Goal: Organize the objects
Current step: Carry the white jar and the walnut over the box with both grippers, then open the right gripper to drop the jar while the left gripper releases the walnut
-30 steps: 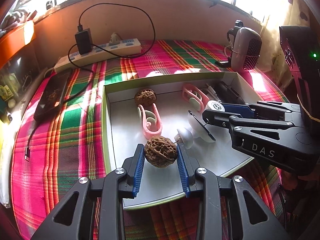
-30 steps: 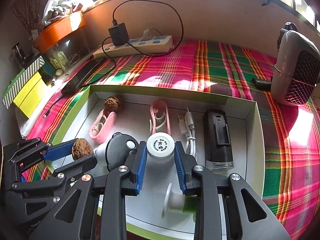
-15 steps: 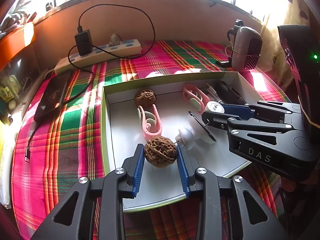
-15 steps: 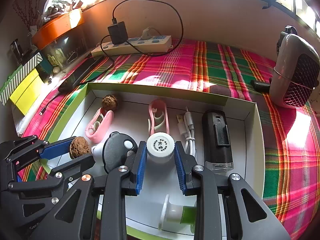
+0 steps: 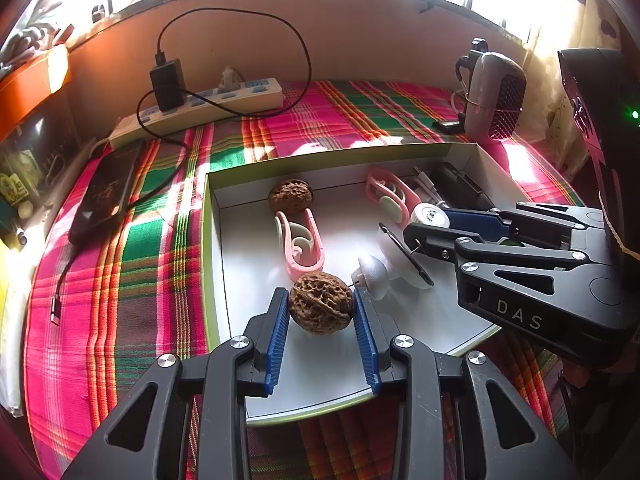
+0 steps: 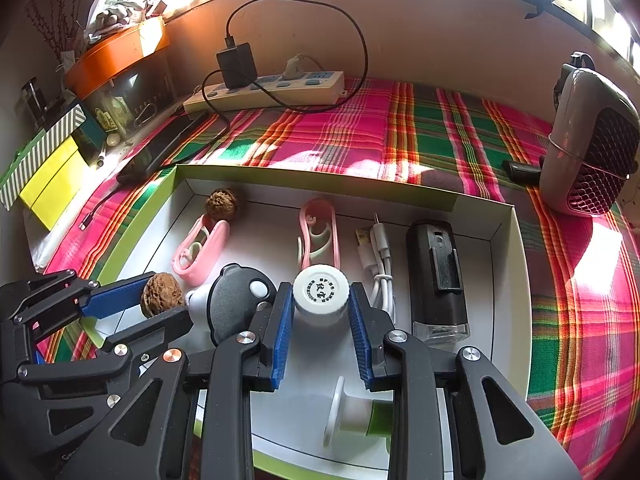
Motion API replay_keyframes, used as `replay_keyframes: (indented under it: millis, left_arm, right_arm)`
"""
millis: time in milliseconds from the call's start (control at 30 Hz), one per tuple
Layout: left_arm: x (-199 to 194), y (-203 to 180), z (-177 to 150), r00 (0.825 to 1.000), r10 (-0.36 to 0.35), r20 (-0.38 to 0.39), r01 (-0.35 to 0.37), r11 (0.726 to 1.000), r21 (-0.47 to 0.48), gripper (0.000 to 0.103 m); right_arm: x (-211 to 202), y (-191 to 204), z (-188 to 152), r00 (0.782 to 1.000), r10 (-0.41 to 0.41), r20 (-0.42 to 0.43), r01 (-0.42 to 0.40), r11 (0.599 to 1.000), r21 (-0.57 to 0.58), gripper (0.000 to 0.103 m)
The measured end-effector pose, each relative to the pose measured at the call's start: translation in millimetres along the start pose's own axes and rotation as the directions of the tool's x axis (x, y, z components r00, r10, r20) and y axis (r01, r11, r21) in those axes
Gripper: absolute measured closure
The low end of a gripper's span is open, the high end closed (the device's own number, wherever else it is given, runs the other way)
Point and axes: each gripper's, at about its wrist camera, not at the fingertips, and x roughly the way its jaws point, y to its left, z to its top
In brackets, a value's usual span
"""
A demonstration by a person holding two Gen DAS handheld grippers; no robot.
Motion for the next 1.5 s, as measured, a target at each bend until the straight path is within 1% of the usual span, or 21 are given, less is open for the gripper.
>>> replay_keyframes:
  millis: [700, 967, 1133, 1500]
  left_arm:
    - [0.3, 0.5, 0.0, 1.0, 0.003, 0.004, -0.003, 1.0, -0.004, 0.072]
    - [-3.0, 2.8, -1.6, 1.0, 0.005, 0.007, -0.005, 1.0, -0.009, 0.072]
    - [-10.0, 2.4, -4.6, 1.0, 0.019, 0.024, -0.019, 1.0, -0.016, 0.072]
    - [-28.6, -3.4, -13.0, 0.998, 0.05, 0.044, -0.049, 0.998, -0.033, 0.072]
  right_arm:
    - [-1.5, -2.3, -1.0, 1.0, -0.012, 0.004, 0.012, 1.0, 0.014, 0.074]
    - [-4.1, -2.9, -1.0, 1.0, -0.012, 0.011, 0.012, 1.0, 0.019, 0.071]
    - [-9.4, -3.5, -1.7, 1.0, -0.009, 0.022, 0.008, 1.0, 0.026, 0.068]
    - [-30.0, 2.6, -7.8, 0.998, -0.014, 0.059, 0.012, 0.999, 0.032, 0.067]
